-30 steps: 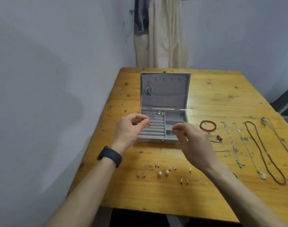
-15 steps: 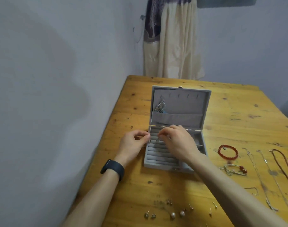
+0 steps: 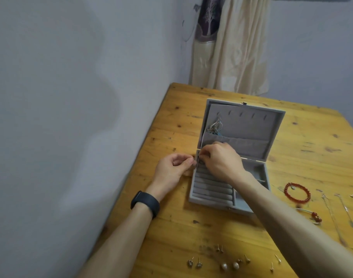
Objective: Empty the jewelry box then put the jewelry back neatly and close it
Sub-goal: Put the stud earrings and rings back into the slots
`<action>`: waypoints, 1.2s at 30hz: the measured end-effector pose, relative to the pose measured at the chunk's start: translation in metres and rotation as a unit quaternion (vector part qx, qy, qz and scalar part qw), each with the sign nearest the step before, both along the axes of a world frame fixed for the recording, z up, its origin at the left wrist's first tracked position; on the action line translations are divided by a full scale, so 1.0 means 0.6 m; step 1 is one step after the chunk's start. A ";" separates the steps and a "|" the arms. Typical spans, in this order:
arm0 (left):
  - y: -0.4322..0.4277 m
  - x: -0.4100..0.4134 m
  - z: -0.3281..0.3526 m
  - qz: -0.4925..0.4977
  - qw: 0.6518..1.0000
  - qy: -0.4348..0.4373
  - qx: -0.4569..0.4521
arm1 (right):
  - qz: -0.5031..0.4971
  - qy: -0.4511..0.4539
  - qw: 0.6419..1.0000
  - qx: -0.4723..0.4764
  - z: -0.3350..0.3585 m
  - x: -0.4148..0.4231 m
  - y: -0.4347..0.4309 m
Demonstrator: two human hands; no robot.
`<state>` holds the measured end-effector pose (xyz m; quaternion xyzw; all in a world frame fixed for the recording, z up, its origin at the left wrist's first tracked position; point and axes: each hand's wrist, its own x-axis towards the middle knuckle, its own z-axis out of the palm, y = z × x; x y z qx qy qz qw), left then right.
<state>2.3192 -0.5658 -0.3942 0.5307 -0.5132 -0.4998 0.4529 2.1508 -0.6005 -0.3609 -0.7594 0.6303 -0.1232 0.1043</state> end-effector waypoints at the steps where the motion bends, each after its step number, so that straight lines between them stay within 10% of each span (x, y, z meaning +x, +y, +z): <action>1: 0.001 0.000 0.001 -0.001 1.000 0.000 -0.002 | -0.004 0.005 1.000 0.005 0.002 0.002 -0.002; 22: 0.022 0.002 0.019 0.017 1.000 -0.017 0.012 | -0.022 -0.018 0.999 -0.016 0.011 0.003 0.006; 36: 0.026 -0.049 0.029 0.008 0.996 -0.080 -0.040 | -0.008 -0.318 0.946 0.069 0.023 -0.060 0.088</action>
